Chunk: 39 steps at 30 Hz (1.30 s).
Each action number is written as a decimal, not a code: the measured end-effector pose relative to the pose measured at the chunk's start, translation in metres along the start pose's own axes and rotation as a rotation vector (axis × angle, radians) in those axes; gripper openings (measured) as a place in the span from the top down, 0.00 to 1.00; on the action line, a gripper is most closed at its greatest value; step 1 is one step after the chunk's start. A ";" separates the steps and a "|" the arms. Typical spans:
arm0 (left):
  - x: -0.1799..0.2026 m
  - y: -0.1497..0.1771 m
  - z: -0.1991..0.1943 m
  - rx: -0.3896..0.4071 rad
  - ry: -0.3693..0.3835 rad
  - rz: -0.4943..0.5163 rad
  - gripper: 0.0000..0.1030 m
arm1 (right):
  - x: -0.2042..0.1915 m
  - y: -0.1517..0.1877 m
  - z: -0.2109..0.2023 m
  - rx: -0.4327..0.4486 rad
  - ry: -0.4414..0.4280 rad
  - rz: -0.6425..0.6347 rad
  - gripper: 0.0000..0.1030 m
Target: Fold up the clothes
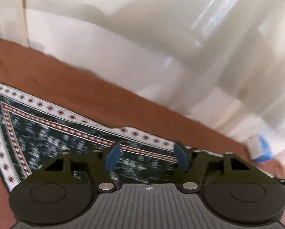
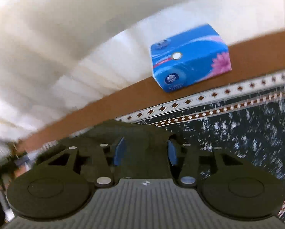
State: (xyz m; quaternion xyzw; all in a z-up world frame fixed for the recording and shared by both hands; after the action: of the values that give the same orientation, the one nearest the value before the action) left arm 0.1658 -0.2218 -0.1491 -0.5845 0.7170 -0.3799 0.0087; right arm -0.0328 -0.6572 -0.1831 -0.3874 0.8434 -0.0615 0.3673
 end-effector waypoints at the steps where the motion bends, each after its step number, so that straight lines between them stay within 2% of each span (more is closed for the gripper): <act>1: 0.009 0.003 -0.003 -0.006 0.026 0.020 0.39 | 0.000 0.000 0.001 -0.006 -0.033 0.050 0.40; 4: 0.041 0.036 -0.007 -0.052 0.072 0.127 0.38 | -0.005 0.002 -0.005 -0.004 -0.135 0.145 0.37; 6: 0.059 0.060 -0.006 -0.085 0.077 0.205 0.38 | -0.005 0.002 -0.010 0.014 -0.157 0.189 0.37; 8: 0.067 0.080 0.008 -0.111 0.004 0.324 0.38 | -0.003 0.003 -0.014 0.035 -0.149 0.202 0.37; 11: 0.069 0.083 0.026 -0.086 -0.102 0.405 0.38 | -0.009 0.006 -0.023 0.059 -0.097 0.078 0.35; 14: 0.057 0.069 0.040 -0.048 -0.153 0.339 0.38 | -0.016 0.013 -0.035 0.085 -0.085 -0.004 0.35; 16: 0.049 0.062 0.048 -0.052 -0.149 0.271 0.38 | -0.019 0.018 -0.042 0.098 -0.059 -0.071 0.35; 19: 0.045 0.055 0.057 -0.064 -0.135 0.233 0.39 | -0.024 0.032 -0.041 0.051 -0.055 -0.138 0.35; 22: 0.045 0.051 0.062 -0.072 -0.113 0.200 0.46 | -0.024 0.043 -0.033 0.017 -0.036 -0.176 0.37; 25: 0.044 0.048 0.066 -0.077 -0.086 0.168 0.55 | -0.018 0.049 -0.020 -0.003 0.032 -0.234 0.39; 27: 0.042 0.048 0.067 -0.090 -0.067 0.150 0.93 | -0.013 0.052 -0.010 -0.007 0.112 -0.310 0.46; 29: 0.040 0.048 0.063 -0.112 -0.010 0.107 0.99 | -0.010 0.054 -0.004 -0.011 0.161 -0.365 0.52; 33: 0.035 0.039 0.049 -0.127 0.105 0.028 1.00 | -0.009 0.051 0.000 0.000 0.204 -0.415 0.56; 37: 0.034 0.035 0.036 -0.169 0.224 -0.009 1.00 | -0.012 0.047 -0.017 0.034 0.148 -0.389 0.57; 39: 0.032 0.035 0.037 -0.210 0.289 -0.048 1.00 | -0.006 0.044 -0.019 0.041 0.165 -0.374 0.56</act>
State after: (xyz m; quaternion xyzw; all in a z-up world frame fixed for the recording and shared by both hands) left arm 0.1436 -0.2677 -0.1804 -0.5384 0.7322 -0.3833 -0.1646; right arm -0.0696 -0.6255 -0.1829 -0.5234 0.7825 -0.1772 0.2870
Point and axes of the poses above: each gripper's, at about its wrist camera, not at the fingertips, and z roughly the way its jaws point, x to its right, y to its underside, the point moved 10 cm from there along z, roughly the way its jaws point, and after that the axes turned 1 degree about z, right-handed, at the moved point
